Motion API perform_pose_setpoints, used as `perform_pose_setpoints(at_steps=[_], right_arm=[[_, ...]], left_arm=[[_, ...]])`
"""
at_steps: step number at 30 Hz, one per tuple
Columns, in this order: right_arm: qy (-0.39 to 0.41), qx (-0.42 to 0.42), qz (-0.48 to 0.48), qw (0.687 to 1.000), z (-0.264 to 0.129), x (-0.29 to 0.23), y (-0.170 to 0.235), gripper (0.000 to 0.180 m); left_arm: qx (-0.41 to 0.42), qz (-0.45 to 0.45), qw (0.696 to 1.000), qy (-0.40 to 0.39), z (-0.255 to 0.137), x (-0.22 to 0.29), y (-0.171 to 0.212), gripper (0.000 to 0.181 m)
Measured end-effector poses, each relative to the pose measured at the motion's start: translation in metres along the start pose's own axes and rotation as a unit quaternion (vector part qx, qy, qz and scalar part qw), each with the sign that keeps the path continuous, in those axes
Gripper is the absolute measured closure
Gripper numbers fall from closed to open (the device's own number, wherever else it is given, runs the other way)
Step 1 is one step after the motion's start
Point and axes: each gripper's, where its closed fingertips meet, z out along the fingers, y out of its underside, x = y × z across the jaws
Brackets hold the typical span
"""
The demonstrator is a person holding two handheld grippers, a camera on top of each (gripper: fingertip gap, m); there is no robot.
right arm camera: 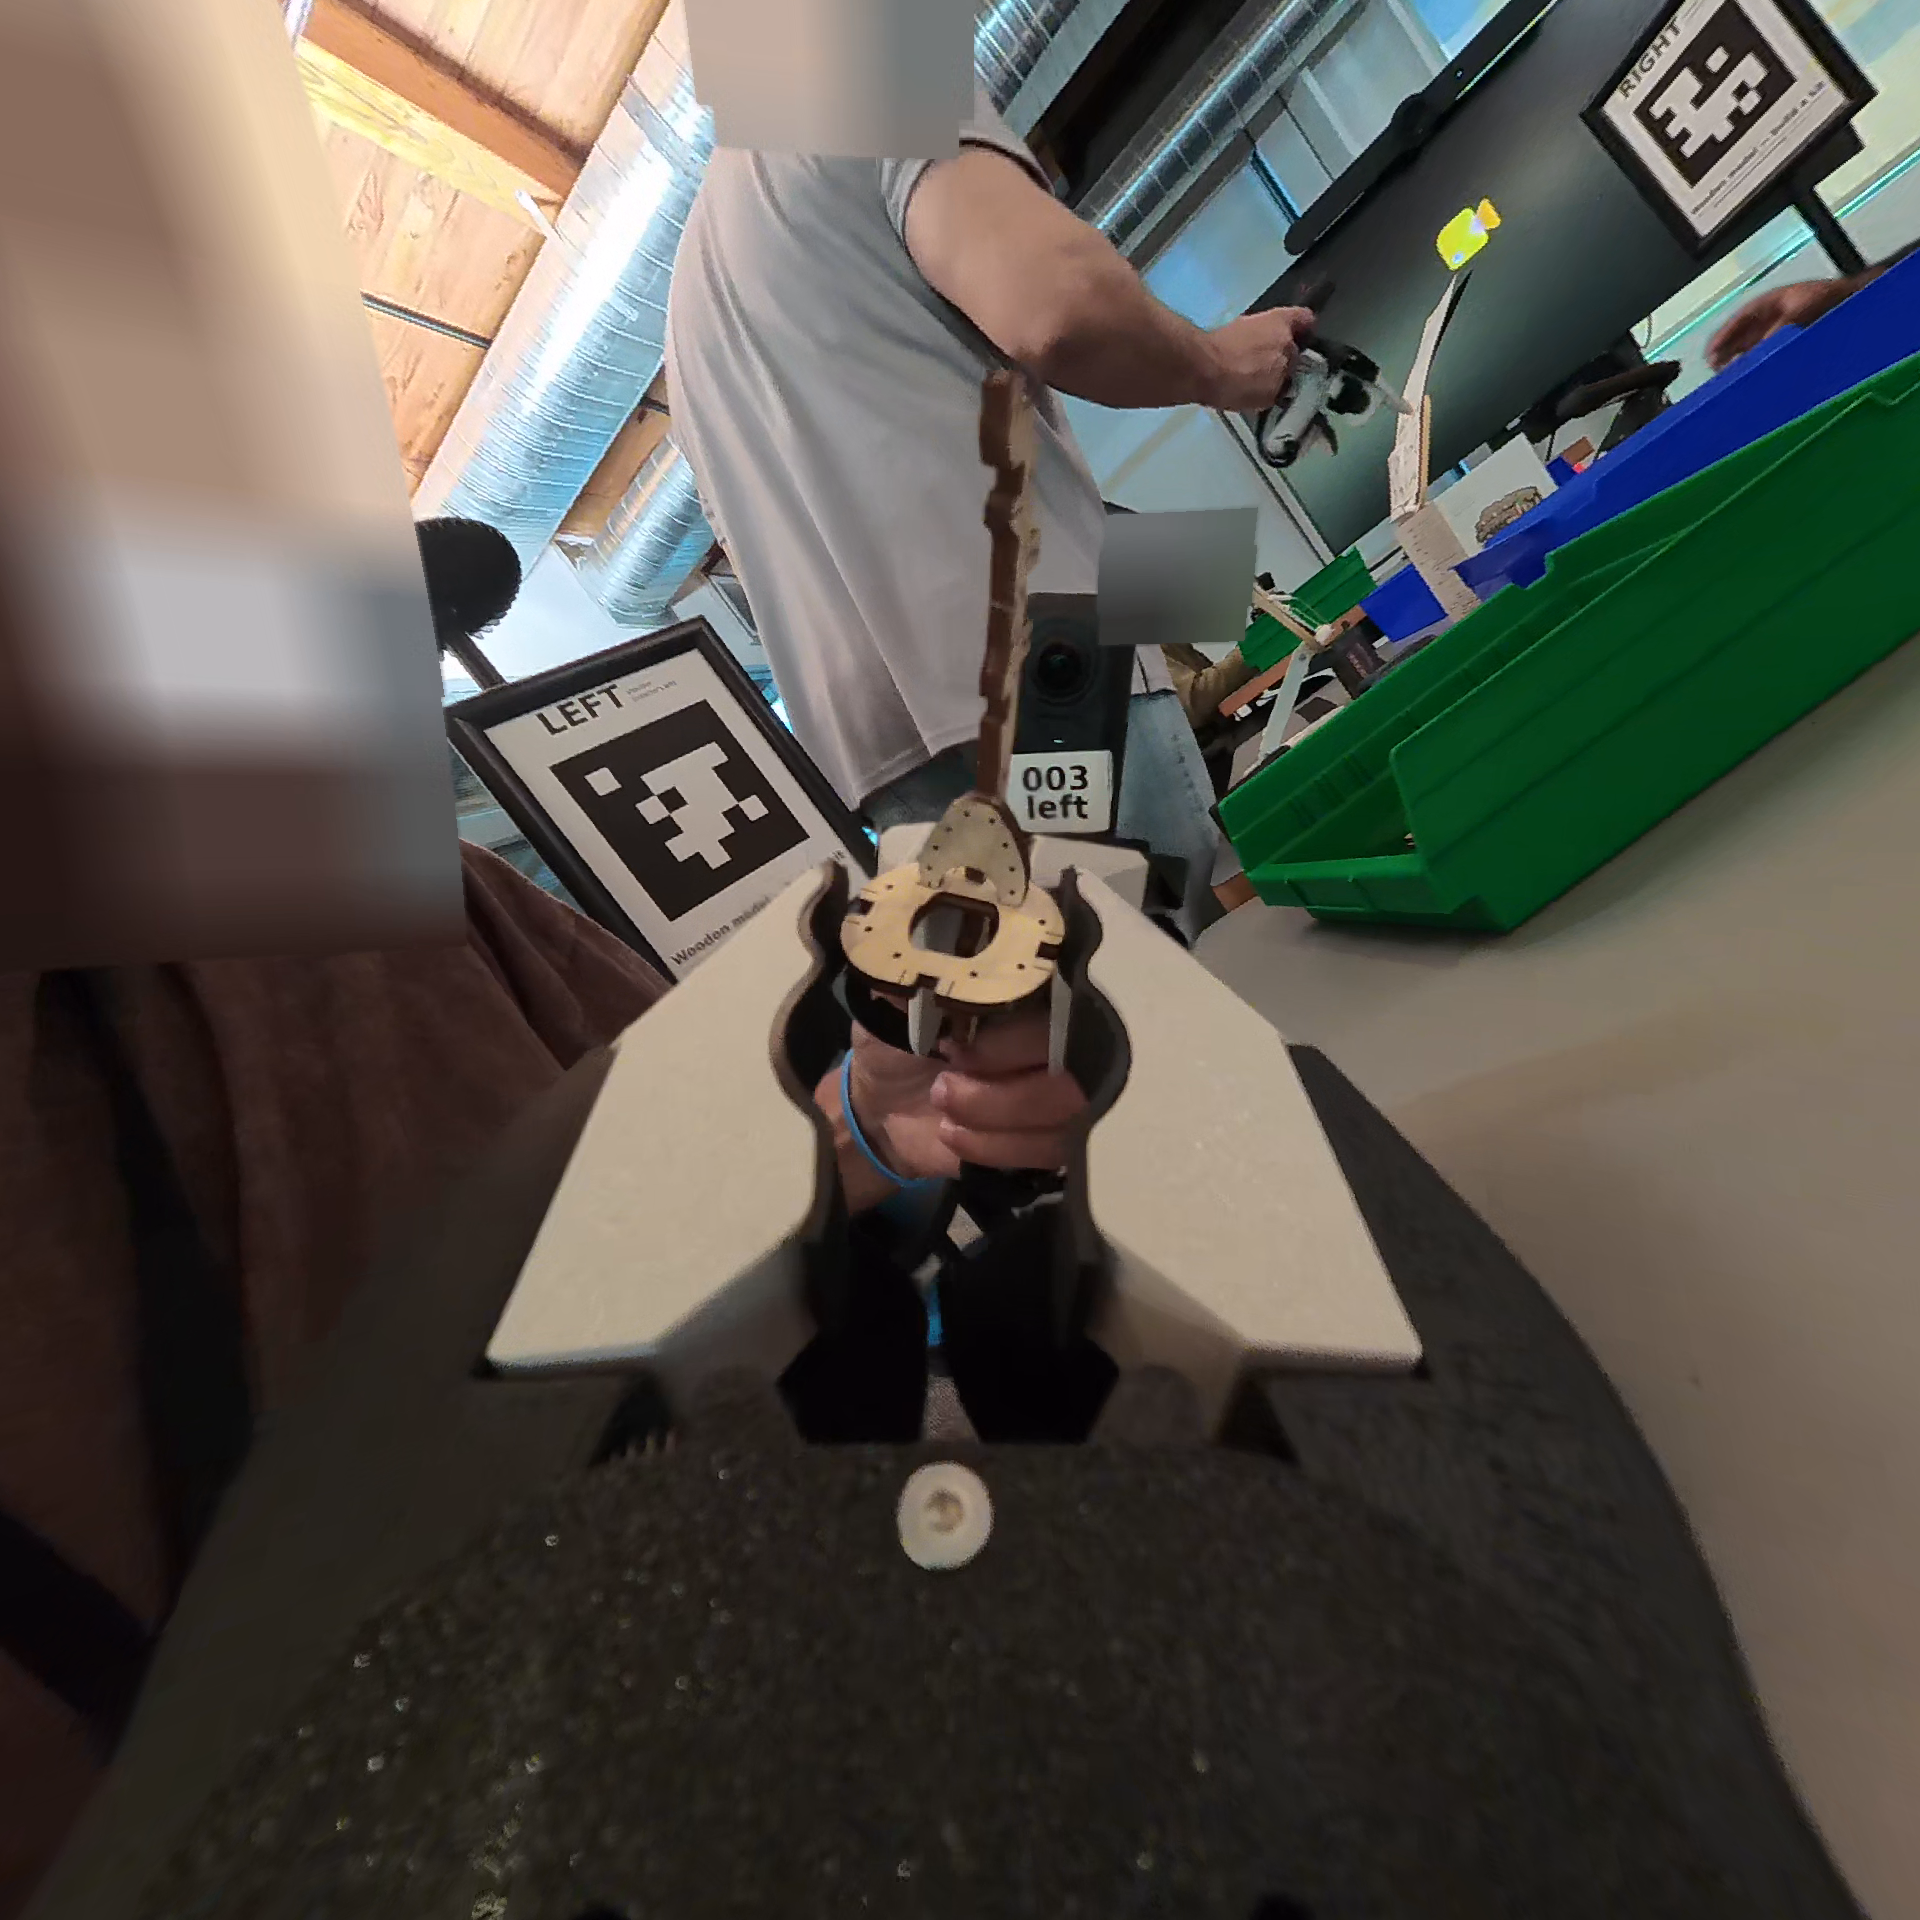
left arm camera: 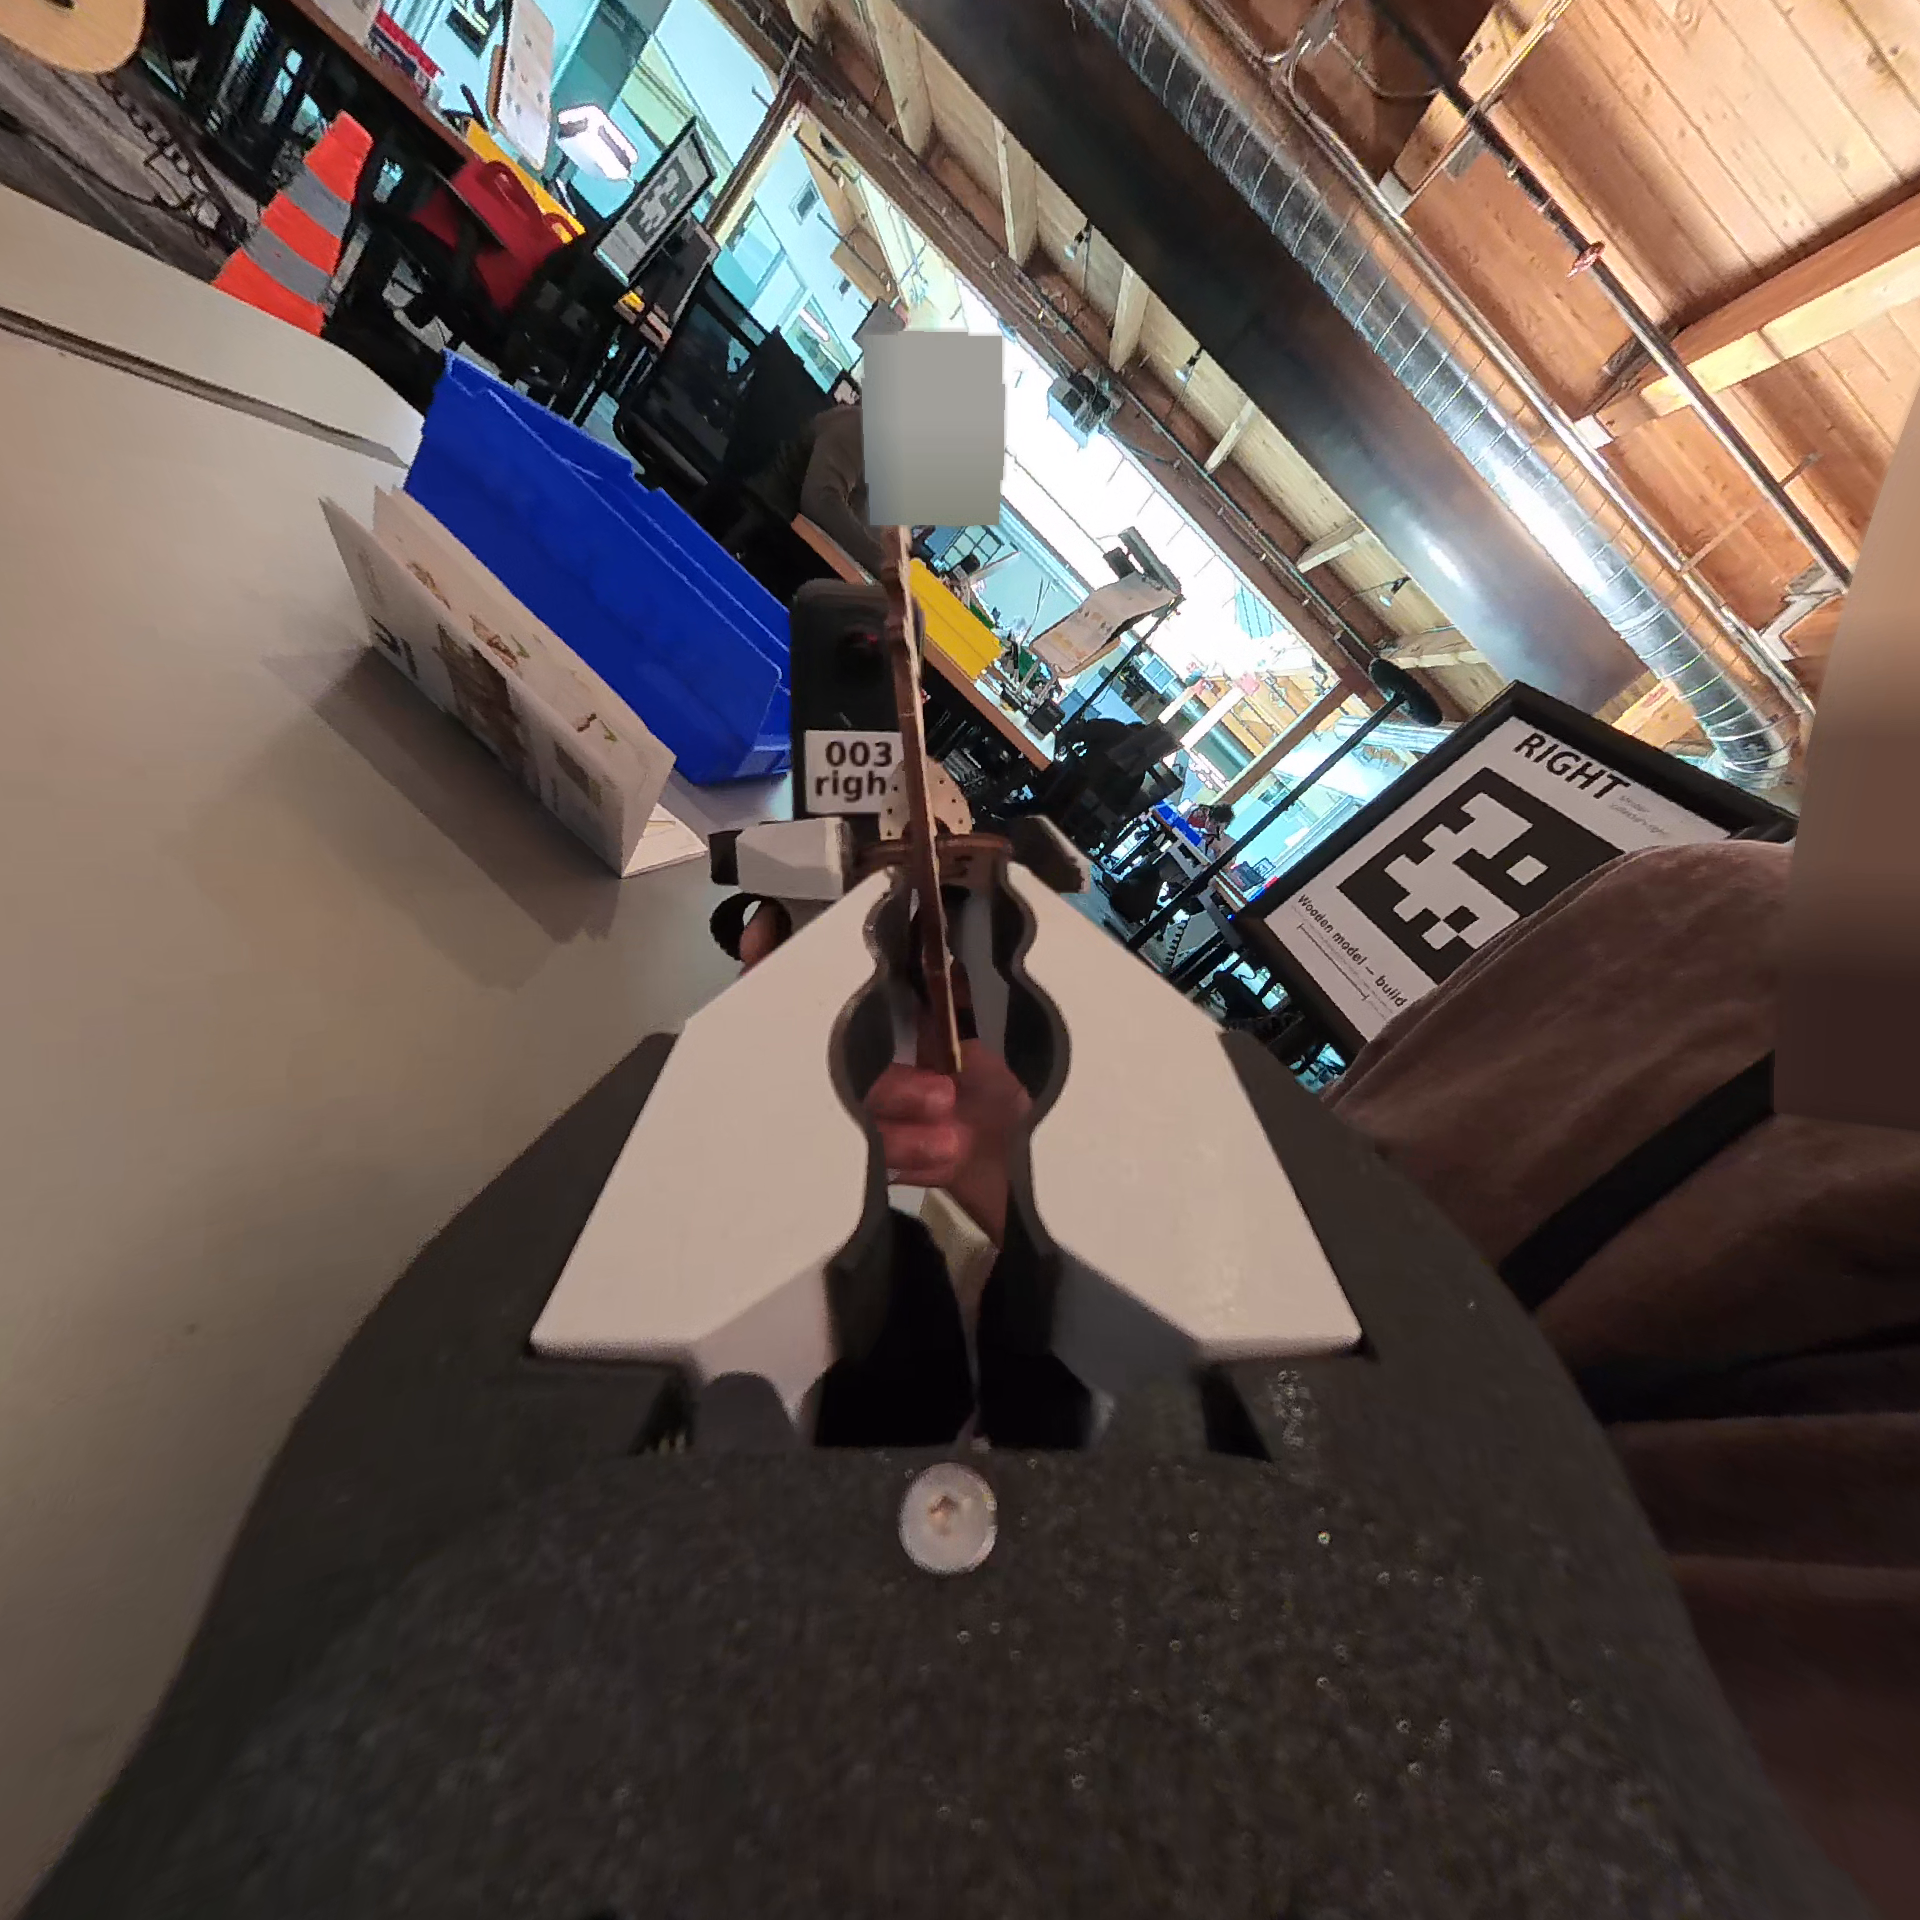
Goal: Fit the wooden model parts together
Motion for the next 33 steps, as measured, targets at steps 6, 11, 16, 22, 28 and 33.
perform_pose_setpoints(at_steps=[6,11,16,22,28,33], right_arm=[[-0.003,-0.010,-0.010,1.000,0.001,-0.002,0.001,0.140],[-0.023,-0.030,-0.010,0.999,0.003,-0.009,0.008,0.139],[-0.026,-0.074,0.000,0.997,0.003,-0.009,0.023,0.139],[-0.037,-0.104,0.041,0.993,-0.001,-0.011,0.028,0.139],[0.033,-0.172,0.063,0.983,0.001,-0.019,0.014,0.139],[0.080,-0.216,0.040,0.972,0.013,-0.044,-0.006,0.139]], left_arm=[[-0.025,-0.004,1.000,-0.001,0.003,-0.004,0.011,0.180],[-0.054,-0.008,0.998,0.024,0.001,0.003,0.017,0.180],[-0.124,0.008,0.992,0.014,-0.006,0.003,0.031,0.180],[-0.140,-0.001,0.990,0.021,-0.005,0.004,0.039,0.179],[-0.062,-0.033,0.996,0.062,0.005,0.016,0.025,0.180],[0.056,-0.059,0.986,0.147,0.010,0.047,0.000,0.179]])
